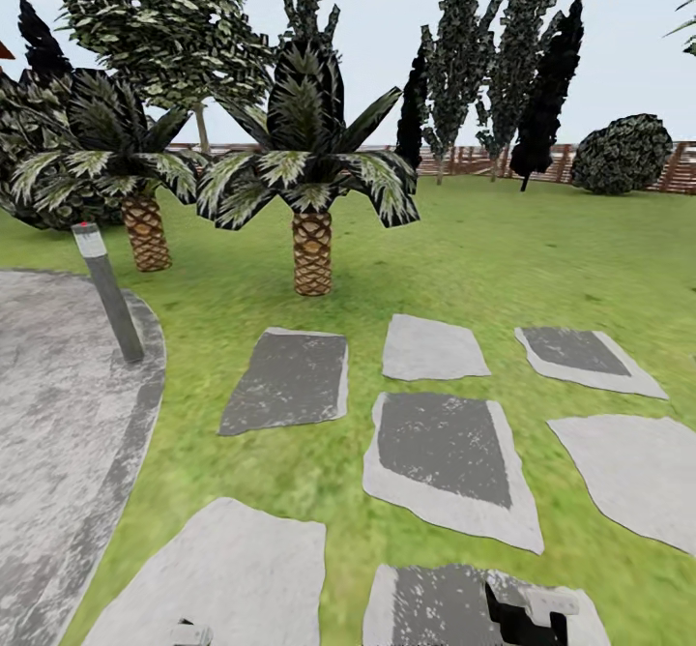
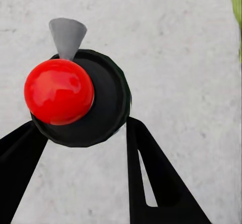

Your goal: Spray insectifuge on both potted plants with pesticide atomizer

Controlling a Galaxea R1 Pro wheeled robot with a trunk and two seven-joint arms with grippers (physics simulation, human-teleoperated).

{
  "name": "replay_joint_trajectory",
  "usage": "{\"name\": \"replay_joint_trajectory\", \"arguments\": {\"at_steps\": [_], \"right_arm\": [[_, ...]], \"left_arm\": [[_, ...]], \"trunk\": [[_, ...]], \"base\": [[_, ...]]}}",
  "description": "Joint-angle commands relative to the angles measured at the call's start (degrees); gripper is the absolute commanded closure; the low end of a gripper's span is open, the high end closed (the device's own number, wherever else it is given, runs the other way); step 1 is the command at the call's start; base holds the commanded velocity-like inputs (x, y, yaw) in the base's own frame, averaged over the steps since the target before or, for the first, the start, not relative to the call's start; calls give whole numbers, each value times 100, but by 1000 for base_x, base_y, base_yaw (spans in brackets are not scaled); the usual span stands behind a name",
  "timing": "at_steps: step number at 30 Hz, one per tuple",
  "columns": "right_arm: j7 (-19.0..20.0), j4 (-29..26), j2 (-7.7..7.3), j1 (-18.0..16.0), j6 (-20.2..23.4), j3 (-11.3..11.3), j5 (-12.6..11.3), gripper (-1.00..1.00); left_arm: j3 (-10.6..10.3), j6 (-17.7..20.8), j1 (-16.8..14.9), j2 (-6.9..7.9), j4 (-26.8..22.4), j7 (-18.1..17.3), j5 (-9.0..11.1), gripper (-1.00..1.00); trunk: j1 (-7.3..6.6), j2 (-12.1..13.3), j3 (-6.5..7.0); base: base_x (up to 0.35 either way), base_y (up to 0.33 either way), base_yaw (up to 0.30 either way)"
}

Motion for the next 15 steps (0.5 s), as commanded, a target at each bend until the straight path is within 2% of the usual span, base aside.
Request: {"name": "replay_joint_trajectory", "arguments": {"at_steps": [1, 15], "right_arm": [[46, 8, 1, -5, -18, -51, 14, -100], [55, 9, 1, -7, -18, -51, 11, -100]], "left_arm": [[49, -20, -2, 1, 2, -10, -58, 100], [49, -20, -2, 1, 2, -10, -60, 100]], "trunk": [[-1, -2, -10], [-1, -2, -74]], "base": [[0, 0, -276], [0, 0, -272]]}}
